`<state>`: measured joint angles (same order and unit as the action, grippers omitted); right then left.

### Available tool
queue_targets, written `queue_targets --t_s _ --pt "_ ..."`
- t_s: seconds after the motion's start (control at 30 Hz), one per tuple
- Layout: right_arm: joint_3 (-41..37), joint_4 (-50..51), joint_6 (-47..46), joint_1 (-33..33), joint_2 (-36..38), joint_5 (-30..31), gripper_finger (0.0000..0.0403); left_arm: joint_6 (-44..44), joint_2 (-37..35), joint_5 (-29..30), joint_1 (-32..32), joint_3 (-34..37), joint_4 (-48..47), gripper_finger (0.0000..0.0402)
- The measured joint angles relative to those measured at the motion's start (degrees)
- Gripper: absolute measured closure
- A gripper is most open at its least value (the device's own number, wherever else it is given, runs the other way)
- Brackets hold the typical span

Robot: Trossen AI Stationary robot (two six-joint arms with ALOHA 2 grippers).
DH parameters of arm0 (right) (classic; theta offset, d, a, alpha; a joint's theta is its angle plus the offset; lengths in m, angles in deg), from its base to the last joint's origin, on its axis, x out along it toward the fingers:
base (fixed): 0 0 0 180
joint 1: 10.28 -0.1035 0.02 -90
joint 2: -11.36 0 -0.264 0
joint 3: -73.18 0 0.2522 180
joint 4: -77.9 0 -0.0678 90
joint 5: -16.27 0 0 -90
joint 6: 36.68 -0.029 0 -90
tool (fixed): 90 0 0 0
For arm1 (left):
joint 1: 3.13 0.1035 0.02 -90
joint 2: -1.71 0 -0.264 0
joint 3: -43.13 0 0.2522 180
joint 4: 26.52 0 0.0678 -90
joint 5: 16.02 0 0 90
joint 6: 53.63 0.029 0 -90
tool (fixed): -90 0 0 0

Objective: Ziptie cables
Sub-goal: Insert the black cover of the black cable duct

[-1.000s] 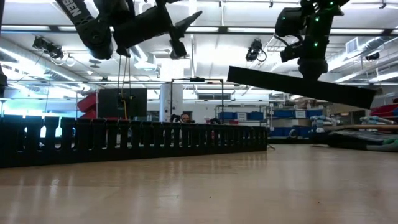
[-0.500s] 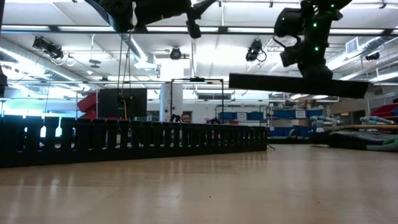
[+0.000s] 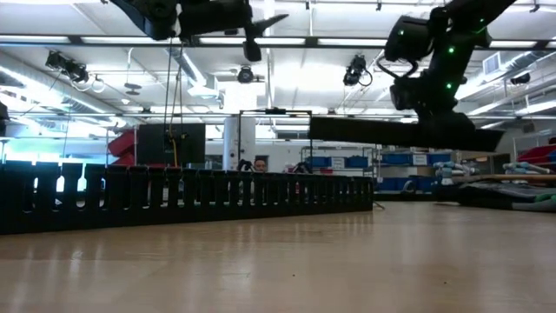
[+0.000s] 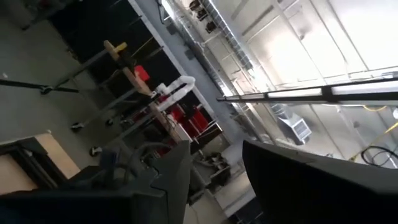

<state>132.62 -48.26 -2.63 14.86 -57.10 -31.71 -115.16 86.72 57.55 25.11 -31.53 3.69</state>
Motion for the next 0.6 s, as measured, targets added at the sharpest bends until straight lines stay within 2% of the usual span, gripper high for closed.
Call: queue_targets --t_s 0.23,0.33,0.47,0.6 --pt "-5.95 -14.47 -1.19 -10.57 -0.47 0.24 0.0398 1.30 -5.03 3.78 -0.81 -0.02 -11.71 0.0260" --pt "-10.04 -23.30 3.75 -13.01 -1.64 0.31 0.0398 -1.31 -5.31 3.83 -3.30 0.00 -15.97 0.0260" --pt "-14.07 -32.63 13.51 -14.49 -2.71 1.65 0.0398 -11.08 -4.85 2.95 -8.18 1.47 -17.90 0.0260" --pt "-16.06 -35.99 15.55 -14.63 -1.72 5.91 0.0398 -23.18 -4.79 1.77 -11.06 2.32 -17.98 0.0260"
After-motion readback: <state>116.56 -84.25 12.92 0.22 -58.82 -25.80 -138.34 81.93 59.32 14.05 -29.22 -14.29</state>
